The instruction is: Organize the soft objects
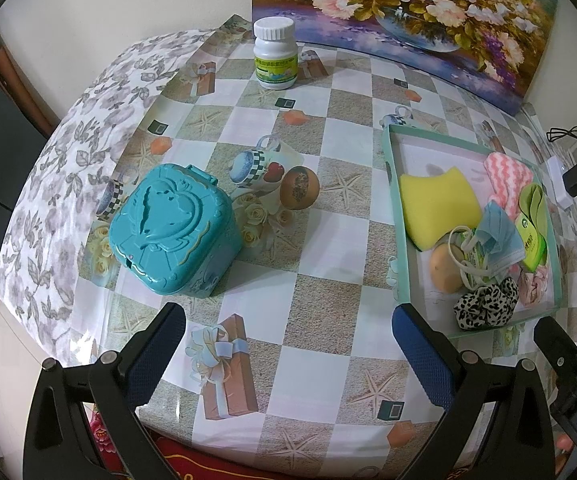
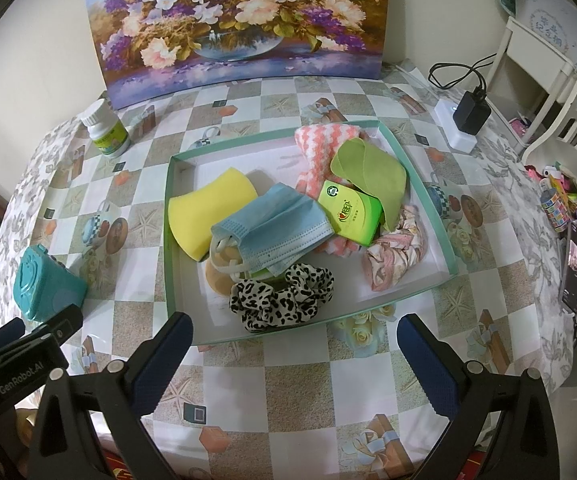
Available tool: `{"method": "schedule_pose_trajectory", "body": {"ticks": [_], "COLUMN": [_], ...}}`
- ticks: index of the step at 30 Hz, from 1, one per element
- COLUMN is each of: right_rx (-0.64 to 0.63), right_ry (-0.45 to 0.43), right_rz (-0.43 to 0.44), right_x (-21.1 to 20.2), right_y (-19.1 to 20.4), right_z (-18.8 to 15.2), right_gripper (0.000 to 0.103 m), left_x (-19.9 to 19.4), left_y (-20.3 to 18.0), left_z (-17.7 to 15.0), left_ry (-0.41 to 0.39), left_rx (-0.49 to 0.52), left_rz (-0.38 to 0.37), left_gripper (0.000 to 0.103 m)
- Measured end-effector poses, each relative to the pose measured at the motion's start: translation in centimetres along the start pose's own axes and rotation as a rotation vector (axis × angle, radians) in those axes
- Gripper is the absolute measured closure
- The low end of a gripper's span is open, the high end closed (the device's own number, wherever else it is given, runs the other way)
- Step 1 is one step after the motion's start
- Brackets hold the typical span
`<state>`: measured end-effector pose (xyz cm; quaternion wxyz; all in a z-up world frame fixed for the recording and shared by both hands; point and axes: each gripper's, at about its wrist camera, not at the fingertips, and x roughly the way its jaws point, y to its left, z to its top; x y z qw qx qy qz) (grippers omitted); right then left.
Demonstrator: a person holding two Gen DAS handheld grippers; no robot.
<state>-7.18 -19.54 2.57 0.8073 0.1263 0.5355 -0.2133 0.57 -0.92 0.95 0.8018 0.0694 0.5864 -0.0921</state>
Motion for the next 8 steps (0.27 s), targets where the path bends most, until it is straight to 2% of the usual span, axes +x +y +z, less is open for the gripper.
{"method": "schedule_pose_trajectory", "body": {"ticks": [8], "right_rx": [0.0], "right_ry": [0.0], "right_rz": [0.0], "right_x": [0.01], "right_y": [0.0], "right_z": [0.06], "right_gripper": [0.0], "left_x": [-0.1], "left_y": [-0.32], "left_z": [-0.07], "left_ry": [0.0], "left_rx": [-0.007], "left_rz": [0.003], "left_gripper": [0.0]}}
